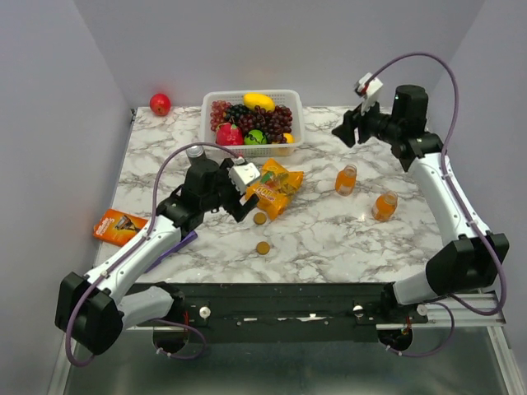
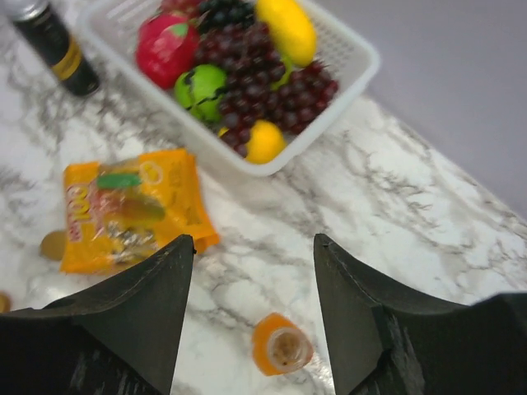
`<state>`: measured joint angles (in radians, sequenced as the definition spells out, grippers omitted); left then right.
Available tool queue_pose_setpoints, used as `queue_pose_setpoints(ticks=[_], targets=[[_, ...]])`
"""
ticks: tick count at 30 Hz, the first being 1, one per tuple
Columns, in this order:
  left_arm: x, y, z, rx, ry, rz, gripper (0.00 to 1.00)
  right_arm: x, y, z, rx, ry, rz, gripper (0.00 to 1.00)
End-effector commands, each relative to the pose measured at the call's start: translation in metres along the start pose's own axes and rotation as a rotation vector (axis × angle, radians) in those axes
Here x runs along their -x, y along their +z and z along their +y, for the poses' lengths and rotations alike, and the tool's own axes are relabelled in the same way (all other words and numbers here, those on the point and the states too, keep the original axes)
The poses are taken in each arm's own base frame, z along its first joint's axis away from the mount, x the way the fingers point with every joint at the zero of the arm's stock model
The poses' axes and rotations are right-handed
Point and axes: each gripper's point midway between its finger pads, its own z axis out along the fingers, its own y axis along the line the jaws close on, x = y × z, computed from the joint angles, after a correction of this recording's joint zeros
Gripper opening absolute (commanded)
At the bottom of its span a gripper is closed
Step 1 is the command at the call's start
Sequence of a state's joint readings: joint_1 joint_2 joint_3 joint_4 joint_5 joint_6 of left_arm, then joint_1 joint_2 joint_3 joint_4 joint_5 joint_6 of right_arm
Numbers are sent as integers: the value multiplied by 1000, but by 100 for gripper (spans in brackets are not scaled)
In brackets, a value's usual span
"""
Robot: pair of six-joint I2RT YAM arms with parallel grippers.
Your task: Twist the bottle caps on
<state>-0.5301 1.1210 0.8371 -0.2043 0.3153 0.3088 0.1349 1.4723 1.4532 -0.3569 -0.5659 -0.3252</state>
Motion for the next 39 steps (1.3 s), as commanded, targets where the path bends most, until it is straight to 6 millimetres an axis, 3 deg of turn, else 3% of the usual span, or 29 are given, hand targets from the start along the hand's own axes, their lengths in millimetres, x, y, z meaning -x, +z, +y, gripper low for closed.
queue_pose_setpoints(ticks=[1, 2, 4, 6, 8, 11, 13, 15, 20, 24, 39], targets=[[-25, -14, -20, -94, 33, 90, 99, -29, -14, 85, 224, -133, 104, 68], [-31, -18, -25, -114, 39, 110, 99, -44, -12, 101, 250, -174, 138, 68], [-33, -23, -30, -124, 48, 99, 99, -48, -16, 112, 248, -208, 144, 68], [-37, -25, -32, -127, 48, 96, 99, -55, -11, 100, 148, -161, 186, 67], [-37, -27, -33, -123, 47, 95, 99, -68, -4, 71, -15, -112, 263, 66], [-42, -29, -36, -134, 39, 100, 99, -78, 2, 47, -96, -144, 313, 66], [-44, -30, -37, -138, 35, 105, 99, -83, 4, 39, -111, -151, 344, 66], [-44, -30, -37, -140, 37, 103, 99, -100, 8, 31, -114, -141, 409, 66], [-43, -31, -34, -137, 9, 97, 99, -110, 17, 5, -155, -137, 459, 66], [-41, -32, -33, -144, -3, 89, 99, -137, 19, -9, -142, -123, 565, 66], [-42, -27, -30, -155, -36, 84, 99, -184, 10, -4, -75, -45, 719, 62]])
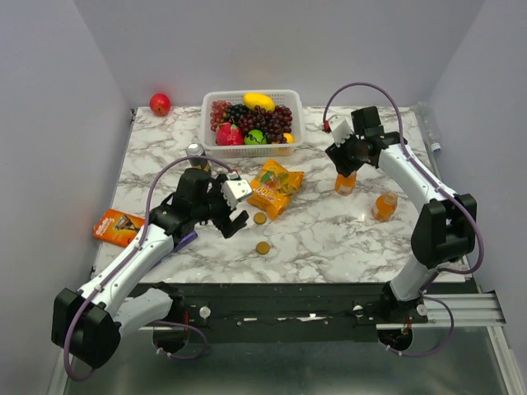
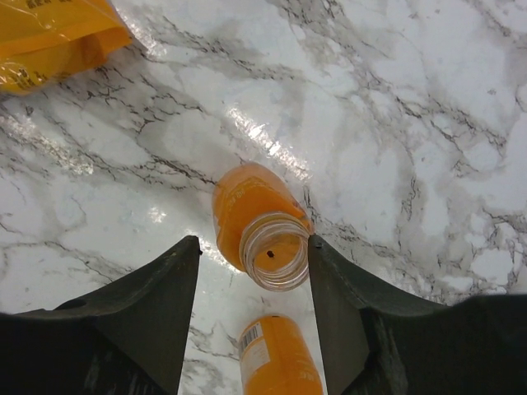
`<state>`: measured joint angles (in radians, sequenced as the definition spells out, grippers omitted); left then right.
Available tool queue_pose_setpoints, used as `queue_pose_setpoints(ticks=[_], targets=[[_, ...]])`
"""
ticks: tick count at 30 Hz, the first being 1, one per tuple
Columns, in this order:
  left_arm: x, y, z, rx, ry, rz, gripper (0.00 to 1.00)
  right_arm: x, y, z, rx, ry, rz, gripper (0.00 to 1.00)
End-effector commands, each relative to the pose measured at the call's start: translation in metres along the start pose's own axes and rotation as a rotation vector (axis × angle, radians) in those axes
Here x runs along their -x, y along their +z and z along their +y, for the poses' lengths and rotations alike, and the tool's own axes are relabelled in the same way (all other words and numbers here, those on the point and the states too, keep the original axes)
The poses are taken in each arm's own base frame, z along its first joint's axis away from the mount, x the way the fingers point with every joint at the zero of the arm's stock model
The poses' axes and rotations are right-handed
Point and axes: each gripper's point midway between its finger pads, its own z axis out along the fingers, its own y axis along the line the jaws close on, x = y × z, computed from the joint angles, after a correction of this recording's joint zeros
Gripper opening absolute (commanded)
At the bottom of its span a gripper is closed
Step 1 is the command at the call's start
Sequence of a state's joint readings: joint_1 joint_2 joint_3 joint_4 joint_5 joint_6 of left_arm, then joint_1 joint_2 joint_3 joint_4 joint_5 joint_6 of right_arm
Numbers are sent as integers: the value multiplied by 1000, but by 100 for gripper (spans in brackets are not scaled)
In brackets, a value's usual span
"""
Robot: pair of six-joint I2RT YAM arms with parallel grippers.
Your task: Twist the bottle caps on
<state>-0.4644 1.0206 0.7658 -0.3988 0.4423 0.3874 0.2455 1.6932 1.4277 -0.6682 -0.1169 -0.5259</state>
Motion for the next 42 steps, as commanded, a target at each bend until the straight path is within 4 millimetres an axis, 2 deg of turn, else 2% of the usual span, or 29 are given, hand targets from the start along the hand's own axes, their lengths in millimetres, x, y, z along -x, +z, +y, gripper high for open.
queue_pose_setpoints(ticks=[1, 8, 15, 19, 22, 25, 31, 36, 42], targets=[[5, 1, -5, -35, -18, -21, 99, -19, 3, -3, 23, 19, 74, 62], [4, 3, -5, -41, -22, -20, 99, -22, 9, -9, 19, 24, 84, 61], [7, 2, -4, -42, -23, -21, 99, -26, 15, -2, 67, 12, 82, 47], [10, 4, -4, -46, -9, -40, 99, -21, 9, 7, 112, 16, 64, 31], [17, 5, 0, -37, 4, -58, 99, 1, -11, 17, 135, -2, 5, 23], [25, 8, 1, -45, 11, -68, 99, 29, -40, 30, 163, -1, -90, 19], [63, 21, -1, -51, 67, -128, 99, 63, -97, 73, 314, 1, -239, 17], [99, 29, 5, -44, 32, -203, 99, 77, -125, 98, 430, 21, -327, 17], [125, 41, -3, -88, 15, -254, 99, 89, -140, 118, 548, 42, -381, 17]])
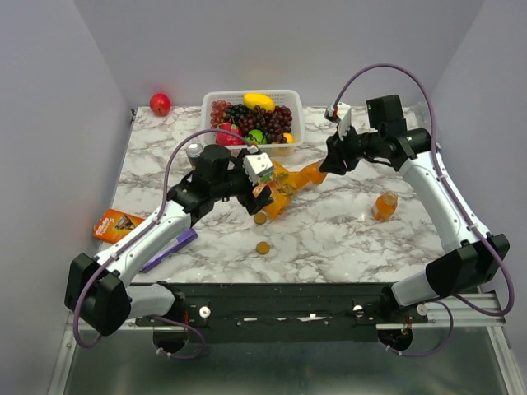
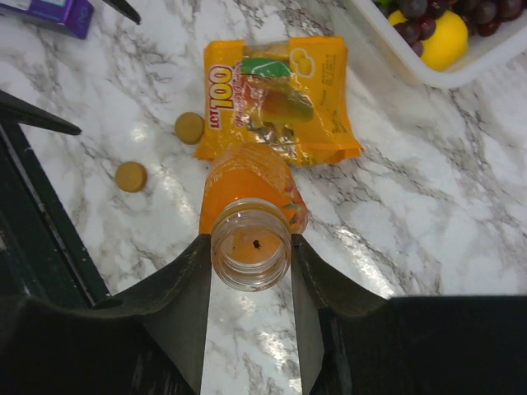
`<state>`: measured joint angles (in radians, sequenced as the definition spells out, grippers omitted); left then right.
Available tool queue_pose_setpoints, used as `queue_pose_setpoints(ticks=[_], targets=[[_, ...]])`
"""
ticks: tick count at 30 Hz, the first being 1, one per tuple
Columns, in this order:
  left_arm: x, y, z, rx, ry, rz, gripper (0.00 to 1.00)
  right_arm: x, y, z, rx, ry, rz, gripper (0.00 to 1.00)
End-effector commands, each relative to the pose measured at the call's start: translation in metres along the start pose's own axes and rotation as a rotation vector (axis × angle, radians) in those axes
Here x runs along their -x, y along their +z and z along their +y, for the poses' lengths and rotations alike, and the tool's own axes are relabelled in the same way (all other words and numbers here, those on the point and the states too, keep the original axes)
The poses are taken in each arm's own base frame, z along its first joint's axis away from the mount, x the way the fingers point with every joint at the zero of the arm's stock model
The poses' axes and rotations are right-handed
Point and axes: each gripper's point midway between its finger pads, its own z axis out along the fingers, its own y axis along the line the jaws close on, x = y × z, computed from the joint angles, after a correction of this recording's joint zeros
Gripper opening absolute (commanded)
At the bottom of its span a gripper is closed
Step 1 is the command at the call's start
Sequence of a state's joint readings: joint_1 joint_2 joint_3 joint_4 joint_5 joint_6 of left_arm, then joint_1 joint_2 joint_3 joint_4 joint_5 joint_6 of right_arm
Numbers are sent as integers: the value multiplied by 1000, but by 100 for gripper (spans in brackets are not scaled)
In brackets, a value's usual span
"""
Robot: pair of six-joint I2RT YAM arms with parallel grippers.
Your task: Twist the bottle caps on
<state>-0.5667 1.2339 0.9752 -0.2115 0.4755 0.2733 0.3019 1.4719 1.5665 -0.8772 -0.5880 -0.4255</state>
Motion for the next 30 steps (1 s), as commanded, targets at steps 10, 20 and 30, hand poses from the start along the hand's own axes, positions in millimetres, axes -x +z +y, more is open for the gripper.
queue_pose_setpoints(ticks=[10, 20, 30], targets=[[39, 43, -32, -106, 39, -65, 99, 33, 4, 50, 237, 67, -97, 16], [46, 62, -28, -86, 46, -79, 99, 36, 7, 64, 294, 84, -103, 15], [47, 68, -35, -137, 54, -79, 90, 38, 8, 72, 327, 84, -110, 15]])
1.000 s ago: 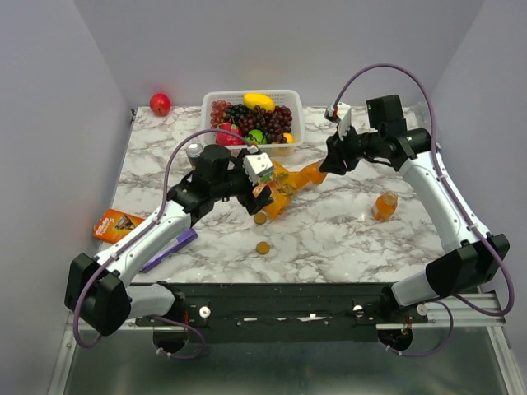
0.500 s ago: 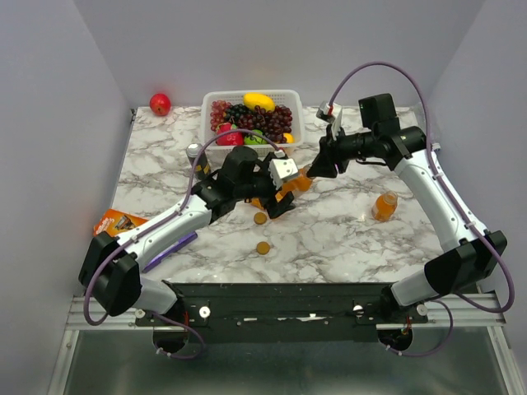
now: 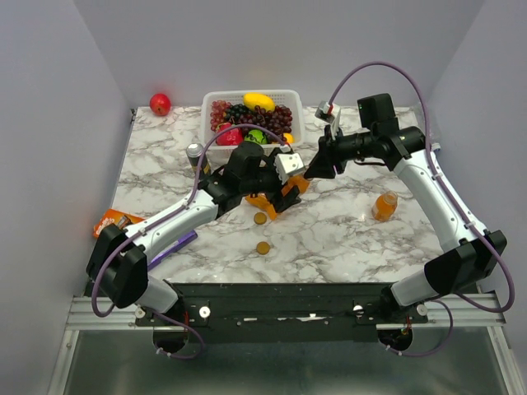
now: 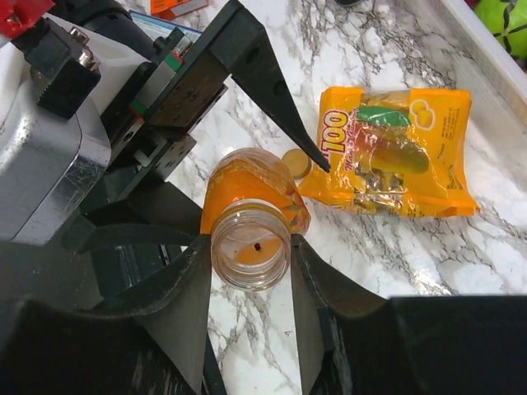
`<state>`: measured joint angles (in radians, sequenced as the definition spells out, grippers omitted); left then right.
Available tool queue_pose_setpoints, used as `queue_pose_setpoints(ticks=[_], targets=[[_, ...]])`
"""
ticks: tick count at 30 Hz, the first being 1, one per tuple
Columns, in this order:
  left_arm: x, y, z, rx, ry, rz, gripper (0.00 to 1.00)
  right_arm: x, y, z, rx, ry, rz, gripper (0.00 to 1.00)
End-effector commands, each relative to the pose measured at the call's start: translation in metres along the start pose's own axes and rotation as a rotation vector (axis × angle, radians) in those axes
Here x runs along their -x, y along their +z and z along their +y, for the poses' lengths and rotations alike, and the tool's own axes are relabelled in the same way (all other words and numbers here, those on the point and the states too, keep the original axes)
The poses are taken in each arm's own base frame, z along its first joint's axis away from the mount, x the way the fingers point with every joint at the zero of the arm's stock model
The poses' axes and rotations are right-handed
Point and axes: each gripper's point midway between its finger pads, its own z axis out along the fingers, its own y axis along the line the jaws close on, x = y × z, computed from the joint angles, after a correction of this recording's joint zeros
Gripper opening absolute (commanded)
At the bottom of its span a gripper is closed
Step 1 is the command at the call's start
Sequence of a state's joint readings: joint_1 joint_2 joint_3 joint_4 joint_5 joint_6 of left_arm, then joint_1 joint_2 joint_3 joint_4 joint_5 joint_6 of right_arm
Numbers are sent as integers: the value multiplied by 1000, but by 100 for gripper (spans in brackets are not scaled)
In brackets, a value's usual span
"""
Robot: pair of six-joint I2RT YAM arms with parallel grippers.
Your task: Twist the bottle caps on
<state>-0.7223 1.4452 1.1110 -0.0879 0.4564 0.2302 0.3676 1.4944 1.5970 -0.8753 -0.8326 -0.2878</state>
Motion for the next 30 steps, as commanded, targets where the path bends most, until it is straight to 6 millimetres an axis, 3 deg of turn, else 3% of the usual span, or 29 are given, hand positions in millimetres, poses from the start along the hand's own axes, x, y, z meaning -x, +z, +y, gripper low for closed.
queue_pose_setpoints(ticks=[1, 9, 11, 13, 16, 21, 25, 29, 30], targets=[[16, 5, -4, -39, 27, -38, 89, 9, 5, 8, 48, -14, -24, 15], [8, 3, -14, -87, 35, -20, 69, 9, 6, 11, 51, -23, -22, 16], [7, 0, -17, -103, 39, -16, 65, 9, 5, 11, 51, -26, -20, 26], [6, -4, -19, -106, 50, -17, 57, 15, -1, 6, -8, -45, -28, 45], [4, -17, -19, -90, 64, -21, 49, 33, -16, -3, -113, -94, -64, 59], [6, -56, -10, -50, 48, -48, 38, 61, -35, -6, -147, -156, -166, 66], [-6, -94, 20, 65, -10, -56, 23, 33, -16, -1, -56, -295, -139, 67], [-5, -130, 36, 164, -39, -97, 3, -45, 31, 5, 41, -490, 110, 65], [-6, -134, 39, 182, -56, -104, 0, -55, 44, 15, 88, -588, 134, 65]])
